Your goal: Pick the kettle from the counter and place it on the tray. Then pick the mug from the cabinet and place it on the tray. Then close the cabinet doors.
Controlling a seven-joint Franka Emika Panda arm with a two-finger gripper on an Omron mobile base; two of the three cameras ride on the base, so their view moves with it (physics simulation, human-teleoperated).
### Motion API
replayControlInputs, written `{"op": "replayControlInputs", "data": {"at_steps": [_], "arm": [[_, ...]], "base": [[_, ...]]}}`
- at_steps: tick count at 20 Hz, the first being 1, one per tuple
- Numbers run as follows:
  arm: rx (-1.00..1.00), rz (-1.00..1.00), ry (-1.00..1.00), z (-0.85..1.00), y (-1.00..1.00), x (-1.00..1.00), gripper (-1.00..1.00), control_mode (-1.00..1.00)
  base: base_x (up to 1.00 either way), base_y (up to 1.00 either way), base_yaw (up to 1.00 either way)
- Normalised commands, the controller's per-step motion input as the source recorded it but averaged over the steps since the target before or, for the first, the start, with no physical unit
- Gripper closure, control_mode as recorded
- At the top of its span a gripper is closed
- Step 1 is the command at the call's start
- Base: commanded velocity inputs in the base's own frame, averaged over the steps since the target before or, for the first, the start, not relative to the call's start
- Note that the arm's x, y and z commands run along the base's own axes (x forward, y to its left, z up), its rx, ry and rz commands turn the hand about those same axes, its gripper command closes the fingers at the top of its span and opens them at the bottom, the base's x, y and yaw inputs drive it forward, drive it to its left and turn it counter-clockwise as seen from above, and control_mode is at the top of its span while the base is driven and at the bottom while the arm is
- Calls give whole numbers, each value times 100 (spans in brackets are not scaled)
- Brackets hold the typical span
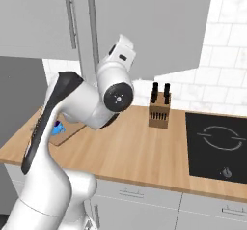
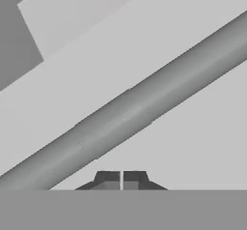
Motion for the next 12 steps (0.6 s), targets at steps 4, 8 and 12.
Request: {"op": "replayControlInputs", "data": {"at_steps": [4,8,12], "arm": [[0,-17,2,0,20,99,100,-100],[0,-5,16,6,1,100,100,-100],[0,0,16,1,-3,98,100,-100]], "base": [[0,0,0],[0,0,0],[0,0,0]]}}
